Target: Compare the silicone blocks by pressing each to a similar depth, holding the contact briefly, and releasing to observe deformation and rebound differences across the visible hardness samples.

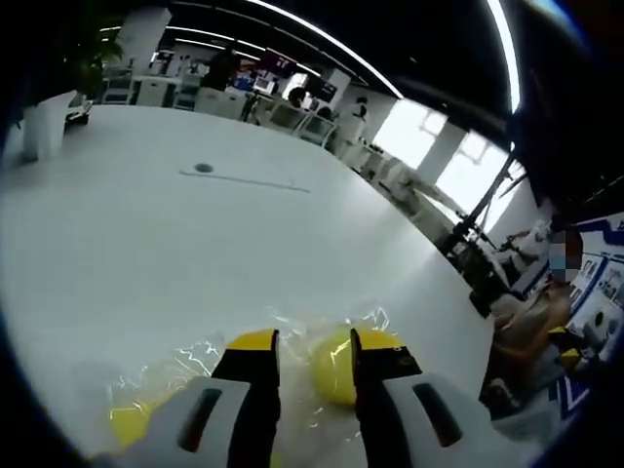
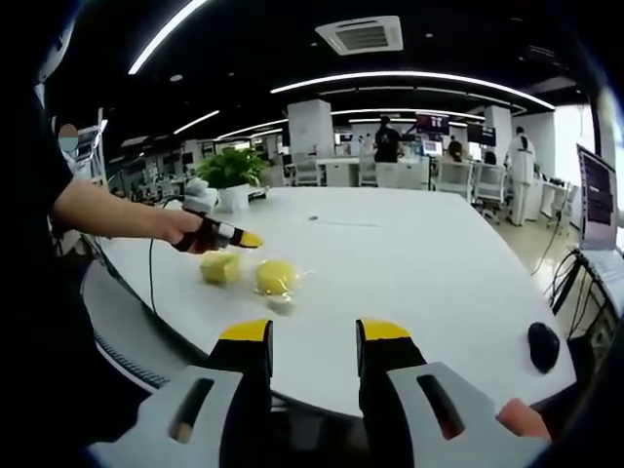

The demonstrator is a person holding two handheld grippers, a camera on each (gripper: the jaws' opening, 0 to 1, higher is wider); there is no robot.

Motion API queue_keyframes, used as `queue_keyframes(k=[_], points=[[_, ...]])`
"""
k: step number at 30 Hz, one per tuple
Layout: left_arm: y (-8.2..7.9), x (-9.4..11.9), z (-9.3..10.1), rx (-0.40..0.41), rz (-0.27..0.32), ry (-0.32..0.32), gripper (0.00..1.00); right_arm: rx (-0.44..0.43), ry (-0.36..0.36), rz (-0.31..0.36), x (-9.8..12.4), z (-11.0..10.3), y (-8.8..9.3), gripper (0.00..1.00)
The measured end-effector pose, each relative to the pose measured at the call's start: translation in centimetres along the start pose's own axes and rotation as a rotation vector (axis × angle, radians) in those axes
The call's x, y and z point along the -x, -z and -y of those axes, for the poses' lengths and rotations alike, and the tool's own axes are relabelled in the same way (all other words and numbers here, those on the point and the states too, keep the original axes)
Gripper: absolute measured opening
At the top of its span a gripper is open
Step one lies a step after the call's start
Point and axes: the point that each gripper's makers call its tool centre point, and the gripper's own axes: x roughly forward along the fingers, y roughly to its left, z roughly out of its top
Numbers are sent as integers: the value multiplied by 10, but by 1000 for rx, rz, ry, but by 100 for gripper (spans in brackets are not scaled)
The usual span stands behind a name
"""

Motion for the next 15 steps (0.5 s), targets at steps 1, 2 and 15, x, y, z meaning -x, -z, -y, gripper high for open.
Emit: queue_keyframes(k=[1,2,15], points=[[-1,0,1,-3,-1,1,28,-3,1,1,0,0,0,30],[-2,-1,3,-11,-1,3,29,-4,3,2,1,0,0,30],[-5,0,24,-175,-30,40,40,-11,21,-2,6,1,5,30]])
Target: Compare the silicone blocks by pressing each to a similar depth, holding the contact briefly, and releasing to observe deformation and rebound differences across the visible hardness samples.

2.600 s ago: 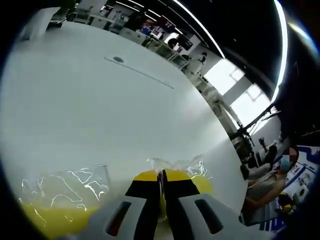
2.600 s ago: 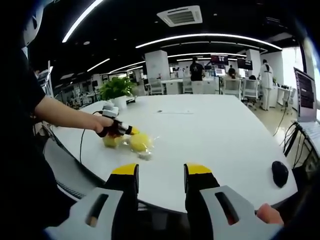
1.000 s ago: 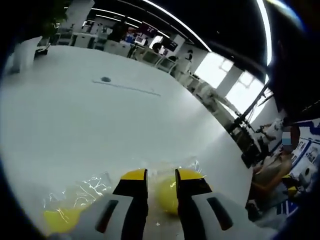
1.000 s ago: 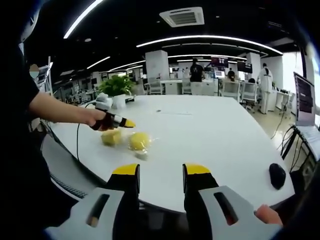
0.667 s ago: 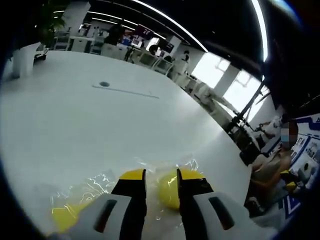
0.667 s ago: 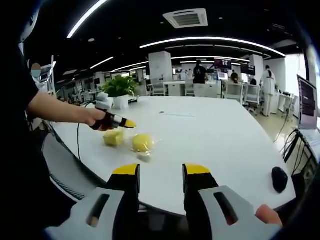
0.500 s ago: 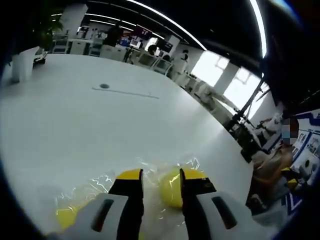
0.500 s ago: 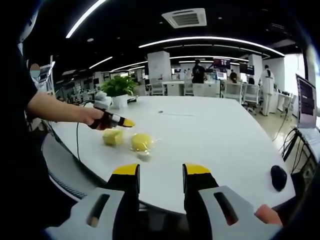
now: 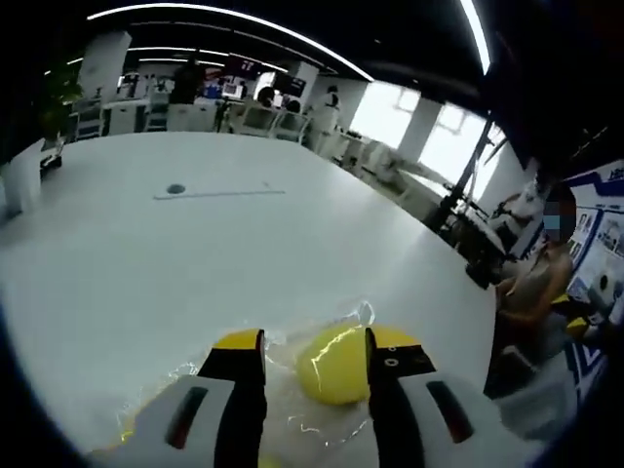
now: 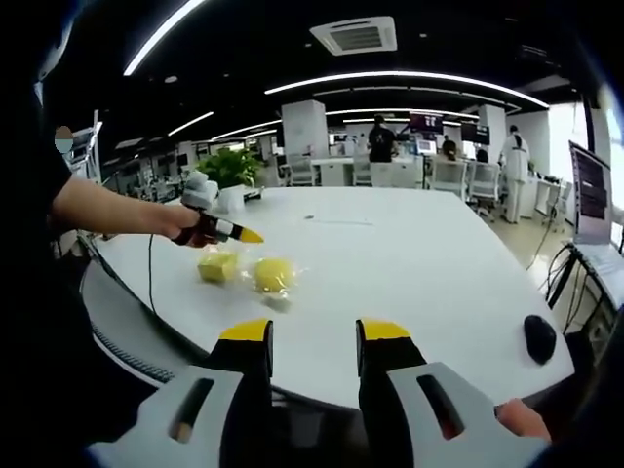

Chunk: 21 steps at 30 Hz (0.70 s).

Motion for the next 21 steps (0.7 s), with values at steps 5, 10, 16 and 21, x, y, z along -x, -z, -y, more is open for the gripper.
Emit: queue_keyframes(k=[5,10,16,21], points=[[-4,8,-1,-44,7,-4,42,5,-11,3,-5,0,-3,30],[-10,18,-8,-81,26,-10,44,5,-18,1,-15,1,-5,32],[-19,32,-13,-120,49,-20,45,11,-34,29,-25,-1,-17,33],[-24,41,-8,-200,58,-8,47,19,-47,36,-31,-3,-20,34]])
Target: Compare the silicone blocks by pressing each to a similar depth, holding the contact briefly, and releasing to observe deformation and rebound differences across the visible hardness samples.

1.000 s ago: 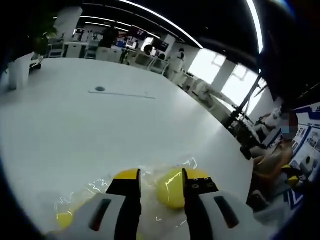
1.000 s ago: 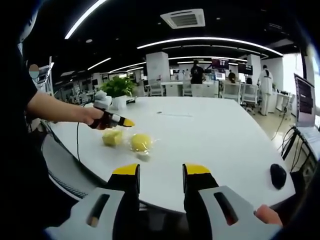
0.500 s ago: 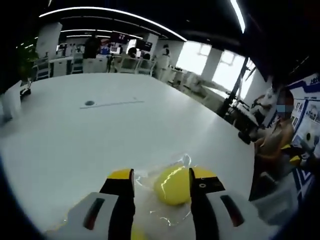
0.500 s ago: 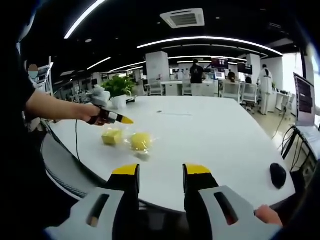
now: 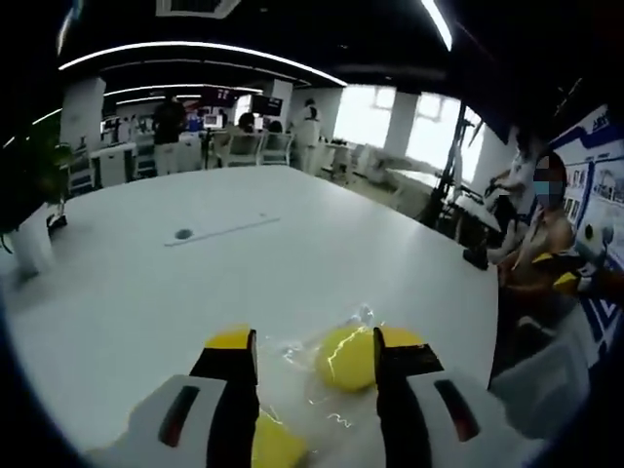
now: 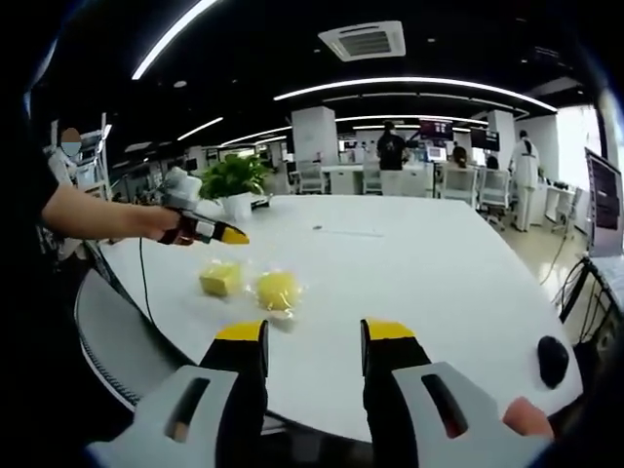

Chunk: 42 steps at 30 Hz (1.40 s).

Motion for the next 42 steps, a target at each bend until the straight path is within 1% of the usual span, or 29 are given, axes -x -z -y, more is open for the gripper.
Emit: queue_keyframes(k=[5,10,17,19,20,22,23,27,31,33,37,40,42], points=[[0,11,0,-65,-4,15,49,-14,-14,-5,-6,-2,2,36],[0,24,0,-93,1,24,50,-10,-24,-5,-10,-5,3,37],[0,46,-1,-93,30,24,52,-9,-21,-13,-17,-5,3,37],[2,54,-2,-116,28,26,53,-3,-19,-8,-17,-5,2,37],[3,60,-1,-147,29,36,54,0,-18,-3,-18,-4,1,37],[5,70,0,-173,35,44,54,-1,-16,-3,-18,-2,1,37],[6,77,3,-189,44,60,54,3,-10,-4,-19,0,1,37],[7,97,7,-190,75,68,55,0,10,-2,-22,8,0,39],[3,115,6,-172,112,53,56,0,30,3,-28,14,-3,39],[3,124,5,-170,123,42,57,-2,50,-13,-34,19,0,40],[8,143,8,-170,139,33,57,-4,63,-11,-40,24,-1,42],[14,156,11,-120,160,36,58,-5,71,1,-44,26,-4,44],[18,163,14,-128,162,39,59,-6,71,8,-46,25,-6,45]])
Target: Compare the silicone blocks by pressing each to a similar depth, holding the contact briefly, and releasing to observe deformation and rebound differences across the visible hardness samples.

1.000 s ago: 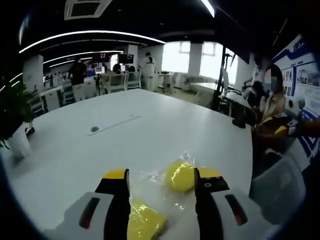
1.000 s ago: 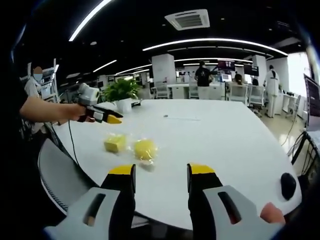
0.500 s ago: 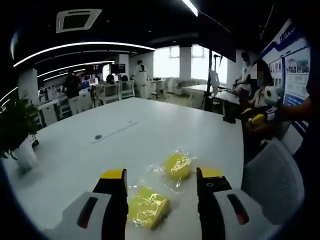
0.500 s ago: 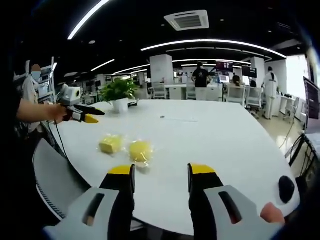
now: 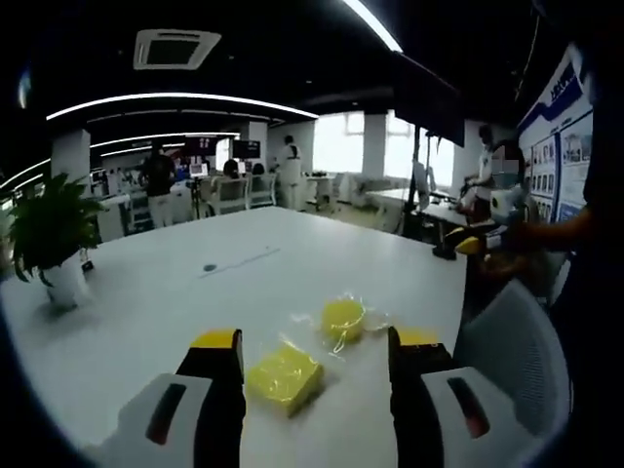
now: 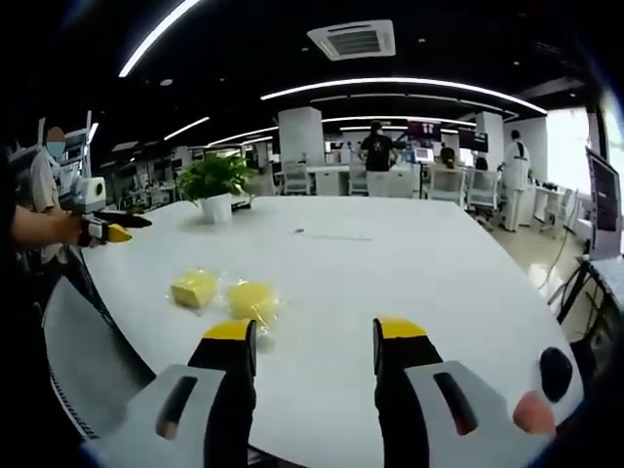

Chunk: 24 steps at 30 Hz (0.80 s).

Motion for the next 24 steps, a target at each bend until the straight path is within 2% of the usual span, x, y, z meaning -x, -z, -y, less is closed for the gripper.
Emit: queue_keyframes(k=[7,11,18,21,22,23,24], points=[[8,15,-5,-20,-10,-34,64,8,2,-7,-5,-5,0,51],[14,26,-7,-33,-11,-53,71,23,19,-8,-7,-3,-3,56],[38,42,-15,-16,-38,-114,76,46,36,-31,-13,-7,-1,62],[44,44,-18,-17,-44,-137,77,69,46,-33,-17,-10,2,66],[45,45,-20,-14,-49,-157,77,83,61,-38,-17,-9,2,67],[44,45,-20,-25,-48,-161,77,142,99,-56,-16,-4,4,67],[45,45,-20,-53,-55,-162,78,198,102,-67,-17,-6,4,67]])
